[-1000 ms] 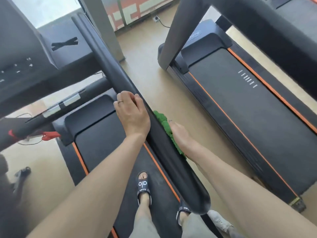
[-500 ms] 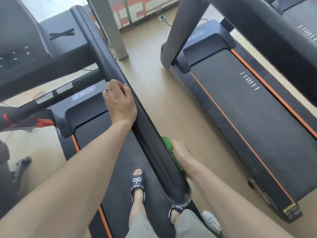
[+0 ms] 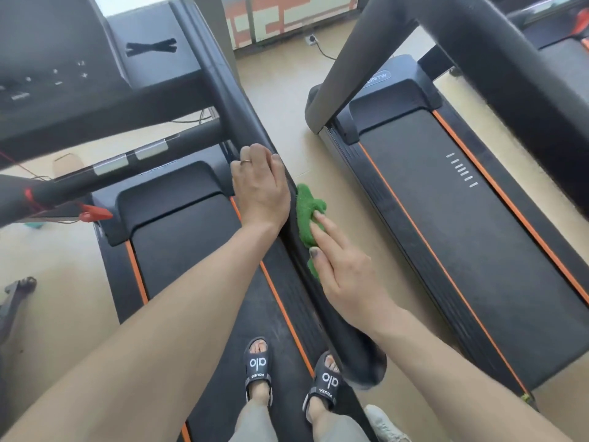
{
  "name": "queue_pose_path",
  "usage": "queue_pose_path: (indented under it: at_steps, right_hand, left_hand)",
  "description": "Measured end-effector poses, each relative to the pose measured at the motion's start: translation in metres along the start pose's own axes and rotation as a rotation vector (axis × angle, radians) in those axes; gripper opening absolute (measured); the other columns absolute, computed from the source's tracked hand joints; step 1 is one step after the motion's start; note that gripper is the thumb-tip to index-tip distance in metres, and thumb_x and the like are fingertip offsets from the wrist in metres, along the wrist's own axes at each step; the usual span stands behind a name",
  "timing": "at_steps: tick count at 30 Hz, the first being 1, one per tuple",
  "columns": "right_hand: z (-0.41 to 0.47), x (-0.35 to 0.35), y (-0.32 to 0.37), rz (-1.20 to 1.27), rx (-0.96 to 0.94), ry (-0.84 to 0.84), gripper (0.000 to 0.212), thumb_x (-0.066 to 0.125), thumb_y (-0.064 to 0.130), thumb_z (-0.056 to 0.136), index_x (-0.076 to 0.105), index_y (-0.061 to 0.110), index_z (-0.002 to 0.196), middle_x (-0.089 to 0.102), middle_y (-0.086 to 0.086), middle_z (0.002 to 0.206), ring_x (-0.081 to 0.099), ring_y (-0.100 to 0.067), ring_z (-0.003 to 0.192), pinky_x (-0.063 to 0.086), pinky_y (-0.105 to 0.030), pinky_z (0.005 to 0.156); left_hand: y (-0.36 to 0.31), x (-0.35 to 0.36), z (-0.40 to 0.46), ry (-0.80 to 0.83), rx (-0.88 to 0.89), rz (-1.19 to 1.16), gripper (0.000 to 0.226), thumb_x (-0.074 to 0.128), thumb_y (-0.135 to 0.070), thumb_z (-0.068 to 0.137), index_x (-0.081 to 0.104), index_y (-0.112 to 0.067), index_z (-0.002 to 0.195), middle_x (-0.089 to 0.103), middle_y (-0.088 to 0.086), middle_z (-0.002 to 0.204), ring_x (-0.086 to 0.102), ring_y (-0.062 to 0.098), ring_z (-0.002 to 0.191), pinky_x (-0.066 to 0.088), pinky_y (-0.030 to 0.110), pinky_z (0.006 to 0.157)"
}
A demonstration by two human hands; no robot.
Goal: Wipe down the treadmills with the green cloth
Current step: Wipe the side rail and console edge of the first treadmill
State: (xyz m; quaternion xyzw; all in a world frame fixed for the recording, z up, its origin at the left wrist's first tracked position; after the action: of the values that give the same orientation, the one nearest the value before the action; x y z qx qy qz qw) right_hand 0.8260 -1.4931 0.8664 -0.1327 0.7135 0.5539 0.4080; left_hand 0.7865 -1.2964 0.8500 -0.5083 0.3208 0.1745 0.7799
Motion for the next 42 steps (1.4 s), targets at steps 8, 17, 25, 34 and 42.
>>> queue_pose_path:
  at_steps: [8,17,25,34,42]
  right_hand:
    - [-0.072,0.015,0.020,-0.813,-0.595,0.187,0.043,0.035,0.002,0.092,0.072,0.005,0.113,0.066,-0.013,0.123,0.057,-0.038,0.126,0.031,-0.050,0.116]
    - [0.114,0.096,0.089,-1.899,-0.438,0.614,0.055,0.050,0.035,0.096,0.048,0.008,0.144,0.044,-0.021,0.149,0.026,-0.050,0.140,0.008,-0.065,0.113]
    - [-0.099,0.092,0.019,-1.757,-0.835,1.229,0.034,0.060,0.025,0.091,0.069,0.009,0.119,0.065,-0.023,0.120,0.055,-0.054,0.107,0.035,-0.069,0.096]
    - [0.056,0.055,0.058,-1.159,-0.642,0.236,0.035,0.044,0.006,0.093,0.072,0.006,0.113,0.065,-0.016,0.119,0.057,-0.038,0.120,0.029,-0.050,0.119]
    - [-0.013,0.043,0.043,-0.838,-0.303,-0.007,0.046,0.060,0.010,0.093,0.057,0.006,0.139,0.043,-0.017,0.154,0.037,-0.039,0.144,0.035,-0.051,0.116]
  left_hand:
    - [0.033,-0.051,0.020,0.464,0.258,-0.136,0.037,0.044,-0.008,0.099,0.070,-0.019,0.122,0.052,-0.009,0.109,0.053,0.010,0.099,0.045,0.025,0.090]
    - [0.026,-0.073,0.038,0.580,0.713,0.508,0.071,0.052,-0.005,0.088,0.037,-0.032,0.152,0.037,-0.002,0.151,0.037,0.024,0.136,0.027,0.036,0.113]
    - [0.016,-0.072,0.020,0.617,0.585,0.576,0.074,0.056,-0.004,0.087,0.030,-0.022,0.154,0.029,0.006,0.157,0.036,0.027,0.140,0.021,0.038,0.118]
    - [0.033,-0.081,0.024,0.608,0.034,-0.144,0.066,0.039,0.010,0.083,0.051,-0.022,0.140,0.050,-0.005,0.141,0.047,0.012,0.128,0.034,0.023,0.106]
    - [0.064,-0.103,-0.017,0.636,-0.469,-0.398,0.053,0.039,-0.007,0.101,0.035,-0.022,0.151,0.044,-0.005,0.150,0.043,0.004,0.128,0.033,0.009,0.086]
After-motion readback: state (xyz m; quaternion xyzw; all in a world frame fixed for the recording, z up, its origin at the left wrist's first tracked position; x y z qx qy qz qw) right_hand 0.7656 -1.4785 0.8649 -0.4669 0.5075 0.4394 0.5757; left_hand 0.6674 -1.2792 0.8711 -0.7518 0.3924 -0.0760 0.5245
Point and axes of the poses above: each hand's wrist, its own z-axis towards the middle knuckle, its own x-axis out of the palm, y = z × x, the point moved 3 cm from there along z, towards the middle knuckle
